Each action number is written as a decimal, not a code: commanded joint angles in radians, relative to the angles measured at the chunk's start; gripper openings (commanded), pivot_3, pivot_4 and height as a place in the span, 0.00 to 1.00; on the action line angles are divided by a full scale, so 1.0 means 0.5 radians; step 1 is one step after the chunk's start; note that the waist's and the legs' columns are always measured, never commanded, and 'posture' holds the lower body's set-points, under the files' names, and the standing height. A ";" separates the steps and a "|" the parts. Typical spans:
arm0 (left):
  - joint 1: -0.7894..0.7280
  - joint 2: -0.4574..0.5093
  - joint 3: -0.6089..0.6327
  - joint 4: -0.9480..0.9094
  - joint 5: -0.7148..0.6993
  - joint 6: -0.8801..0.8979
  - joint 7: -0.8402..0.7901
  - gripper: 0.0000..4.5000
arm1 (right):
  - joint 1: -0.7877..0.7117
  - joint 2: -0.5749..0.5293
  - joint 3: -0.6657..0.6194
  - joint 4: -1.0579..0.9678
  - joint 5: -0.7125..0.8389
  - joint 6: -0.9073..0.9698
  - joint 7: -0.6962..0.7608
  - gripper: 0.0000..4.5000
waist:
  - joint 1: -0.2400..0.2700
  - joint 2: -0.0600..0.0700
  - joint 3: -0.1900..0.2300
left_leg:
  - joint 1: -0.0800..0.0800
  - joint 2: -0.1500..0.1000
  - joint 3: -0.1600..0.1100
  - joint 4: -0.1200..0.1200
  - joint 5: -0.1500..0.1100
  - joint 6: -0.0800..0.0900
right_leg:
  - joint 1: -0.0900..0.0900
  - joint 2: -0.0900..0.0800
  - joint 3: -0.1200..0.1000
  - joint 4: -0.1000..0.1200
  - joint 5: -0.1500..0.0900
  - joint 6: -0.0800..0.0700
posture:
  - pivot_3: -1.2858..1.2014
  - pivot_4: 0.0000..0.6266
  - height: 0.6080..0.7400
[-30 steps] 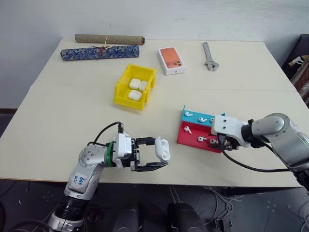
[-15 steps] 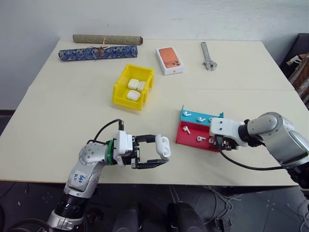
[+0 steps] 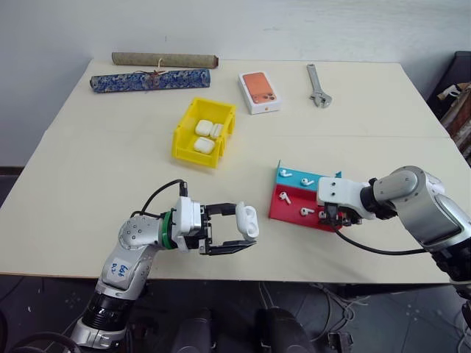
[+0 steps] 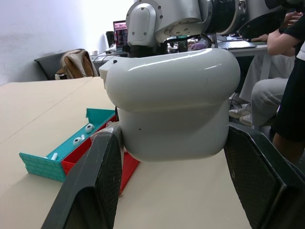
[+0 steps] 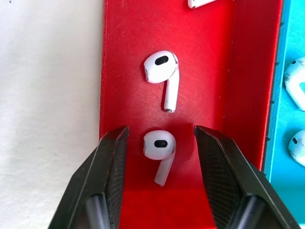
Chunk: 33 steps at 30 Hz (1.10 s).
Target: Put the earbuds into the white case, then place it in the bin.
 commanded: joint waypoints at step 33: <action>0.059 0.020 0.043 -0.053 -0.043 -0.098 -0.020 0.62 | 0.022 -0.046 -0.011 0.017 -0.126 -0.050 0.132 0.12 | 0.001 0.000 0.000 | 0.000 0.000 -0.001 -0.003 -0.001 0.000 | 0.003 -0.001 -0.001 -0.011 0.000 0.000 | 0.52 0.24 1.00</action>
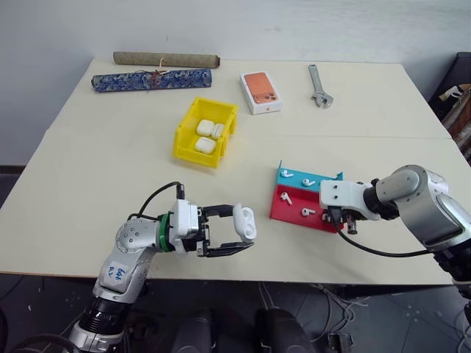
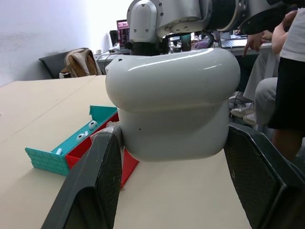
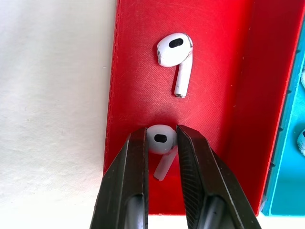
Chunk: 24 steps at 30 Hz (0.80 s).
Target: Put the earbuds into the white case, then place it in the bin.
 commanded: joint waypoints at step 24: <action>-0.273 -0.020 0.200 0.059 -0.675 0.456 -0.209 0.62 | 0.276 0.651 -1.447 -0.248 1.863 -0.239 0.066 0.10 | 0.002 0.005 0.004 | -0.013 0.000 -0.014 0.005 -0.001 0.001 | 0.000 0.001 -0.018 -0.004 0.002 0.004 | 0.52 0.24 1.00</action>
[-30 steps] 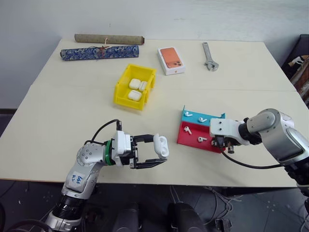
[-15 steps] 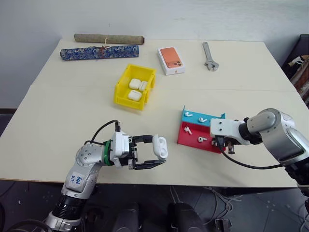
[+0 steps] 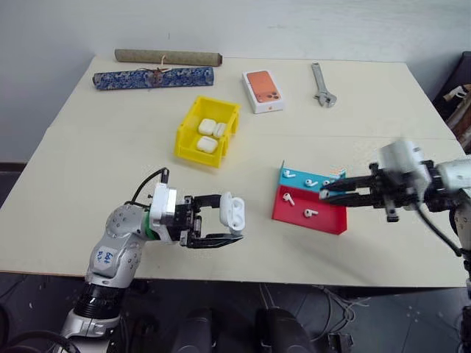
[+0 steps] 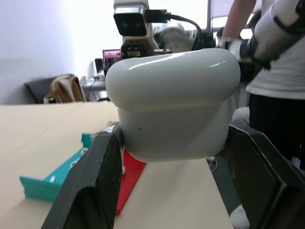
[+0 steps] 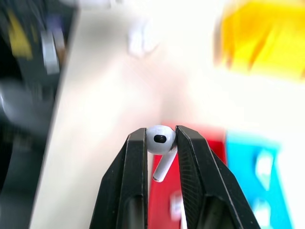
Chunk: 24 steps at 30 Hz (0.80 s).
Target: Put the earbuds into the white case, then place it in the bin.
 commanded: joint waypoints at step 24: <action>-0.311 -0.143 -0.046 -0.007 -0.093 0.258 -0.067 0.62 | -0.008 0.776 0.510 -0.412 0.095 -0.635 -0.471 0.10 | -0.003 0.001 0.000 | -0.003 -0.001 -0.002 0.000 0.003 -0.003 | -0.004 0.001 -0.002 0.005 0.000 0.000 | 0.52 0.24 1.00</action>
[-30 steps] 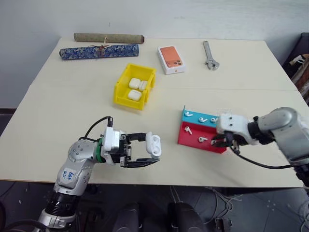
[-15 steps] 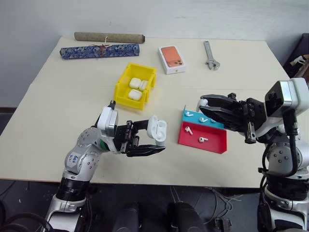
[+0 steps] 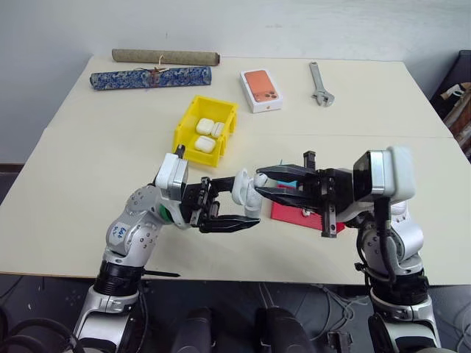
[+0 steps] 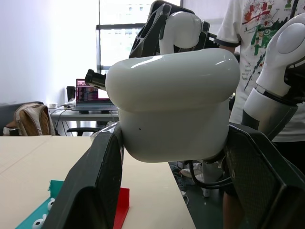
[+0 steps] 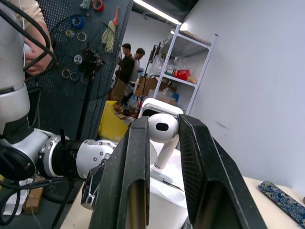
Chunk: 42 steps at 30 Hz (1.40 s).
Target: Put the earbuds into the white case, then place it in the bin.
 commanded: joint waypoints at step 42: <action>-0.013 -0.064 0.050 0.013 0.186 -0.196 0.005 0.62 | 0.042 -0.374 -0.142 0.184 0.067 0.012 0.092 0.92 | 0.006 0.000 0.000 | -0.001 0.000 0.000 0.001 0.000 0.001 | 0.001 0.000 -0.001 -0.001 0.000 0.000 | 0.52 0.24 1.00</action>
